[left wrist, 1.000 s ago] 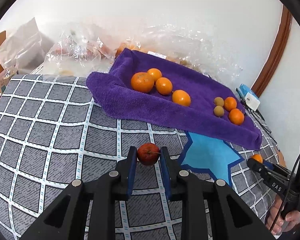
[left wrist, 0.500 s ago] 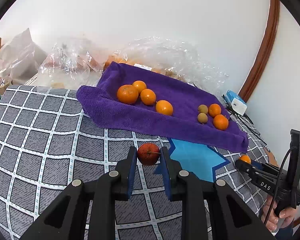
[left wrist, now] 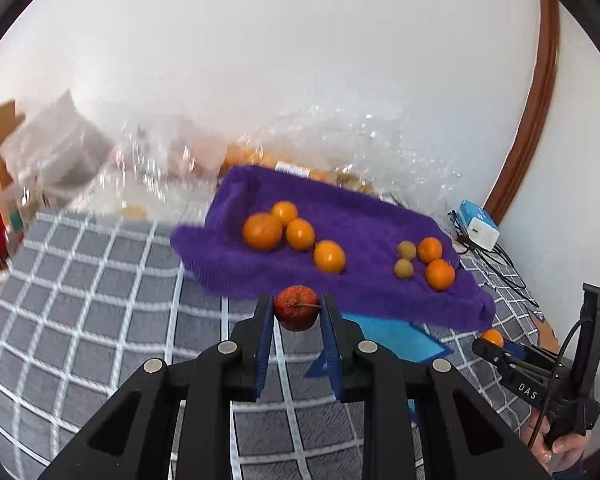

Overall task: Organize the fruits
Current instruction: 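Lift and carry the red fruit over the towel with the left tool while the right tool carries the orange, then lower and release the red fruit with the left tool while the right tool releases the orange on the towel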

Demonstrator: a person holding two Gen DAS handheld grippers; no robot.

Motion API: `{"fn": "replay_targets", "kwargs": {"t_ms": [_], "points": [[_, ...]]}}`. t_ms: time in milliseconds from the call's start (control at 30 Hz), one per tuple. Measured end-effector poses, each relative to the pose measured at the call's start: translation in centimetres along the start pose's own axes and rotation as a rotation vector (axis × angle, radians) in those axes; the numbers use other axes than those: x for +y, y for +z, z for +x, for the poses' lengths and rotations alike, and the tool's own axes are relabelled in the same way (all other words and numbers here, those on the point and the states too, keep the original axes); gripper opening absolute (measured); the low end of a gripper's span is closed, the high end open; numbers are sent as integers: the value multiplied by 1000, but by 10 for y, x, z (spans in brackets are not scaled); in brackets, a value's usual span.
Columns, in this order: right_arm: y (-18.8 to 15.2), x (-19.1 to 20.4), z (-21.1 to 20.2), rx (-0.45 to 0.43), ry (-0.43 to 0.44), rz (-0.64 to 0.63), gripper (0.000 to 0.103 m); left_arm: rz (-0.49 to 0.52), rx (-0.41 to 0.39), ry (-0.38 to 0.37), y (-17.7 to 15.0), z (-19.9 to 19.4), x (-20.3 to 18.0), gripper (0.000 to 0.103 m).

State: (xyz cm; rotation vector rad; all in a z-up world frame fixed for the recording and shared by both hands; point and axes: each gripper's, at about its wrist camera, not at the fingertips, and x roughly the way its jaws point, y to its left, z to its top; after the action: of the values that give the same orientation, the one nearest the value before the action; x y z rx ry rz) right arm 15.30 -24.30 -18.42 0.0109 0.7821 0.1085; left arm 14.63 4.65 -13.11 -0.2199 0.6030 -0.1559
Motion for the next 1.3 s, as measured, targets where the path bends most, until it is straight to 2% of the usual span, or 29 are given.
{"fn": "replay_targets", "kwargs": {"t_ms": [400,700,1000,1233,1300], "points": [[69,19,-15,-82,27,-56,33,-23,-3,-3,64,3,-8,22],[108,14,7,-80,29,-44,33,-34,28,15,94,32,-6,22],[119,26,69,23,76,-68,33,-67,126,27,92,75,13,23],[116,37,106,106,19,-112,33,-53,215,21,76,107,11,22],[116,35,107,98,15,-113,33,-50,237,21,72,114,10,22]]}}
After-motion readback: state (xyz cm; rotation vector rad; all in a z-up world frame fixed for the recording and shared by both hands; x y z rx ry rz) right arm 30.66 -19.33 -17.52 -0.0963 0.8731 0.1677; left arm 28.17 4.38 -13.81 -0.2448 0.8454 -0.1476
